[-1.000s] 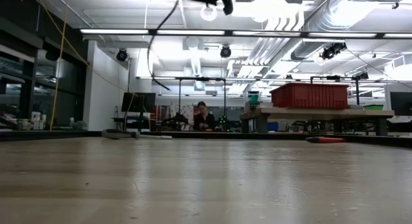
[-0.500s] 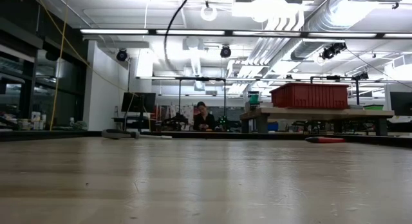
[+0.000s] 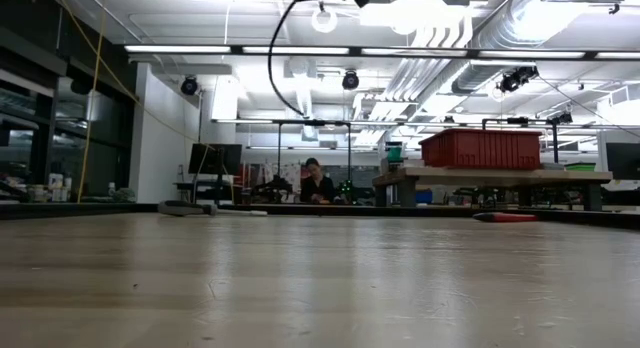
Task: Coil cords
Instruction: Coil the black wire on the black spool
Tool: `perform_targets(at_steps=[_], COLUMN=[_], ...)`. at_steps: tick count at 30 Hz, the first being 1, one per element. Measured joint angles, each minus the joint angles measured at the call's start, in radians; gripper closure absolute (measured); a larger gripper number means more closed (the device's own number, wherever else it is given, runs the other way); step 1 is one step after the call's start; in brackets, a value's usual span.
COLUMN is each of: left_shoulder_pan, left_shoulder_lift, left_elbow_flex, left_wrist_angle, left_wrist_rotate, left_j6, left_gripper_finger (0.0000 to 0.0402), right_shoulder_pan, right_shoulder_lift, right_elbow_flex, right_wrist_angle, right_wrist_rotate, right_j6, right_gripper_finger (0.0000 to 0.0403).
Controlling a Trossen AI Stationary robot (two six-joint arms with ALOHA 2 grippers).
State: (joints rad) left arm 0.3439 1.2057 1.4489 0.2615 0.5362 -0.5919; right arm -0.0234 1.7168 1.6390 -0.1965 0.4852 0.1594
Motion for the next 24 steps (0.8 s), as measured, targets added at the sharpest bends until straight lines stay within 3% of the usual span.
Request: perform_targets(at_steps=[5,6,15,24], left_shoulder_pan=[0.001,0.001,0.01,0.039], left_shoulder_lift=[0.0,0.0,0.0,0.0], left_elbow_flex=[0.0,0.0,0.0,0.0], left_wrist_angle=[-0.001,-0.001,-0.01,-0.03], left_wrist_rotate=[0.0,0.0,-0.006,0.002], left_j6=[0.005,0.016,0.004,-0.009], left_gripper_finger=[0.0401,0.0401,0.0401,0.0401], right_shoulder_pan=[-0.031,-0.033,-0.027,-0.015], right_shoulder_lift=[-0.003,-0.006,-0.016,-0.079], right_elbow_flex=[0.0,0.0,0.0,0.0], right_wrist_angle=[-0.001,-0.001,-0.004,-0.077], right_wrist_rotate=[-0.004,-0.01,-0.045,-0.145], right_j6=[0.019,0.012,0.025,0.043], right_gripper_finger=[0.0372,0.0386,0.0402,0.0403])
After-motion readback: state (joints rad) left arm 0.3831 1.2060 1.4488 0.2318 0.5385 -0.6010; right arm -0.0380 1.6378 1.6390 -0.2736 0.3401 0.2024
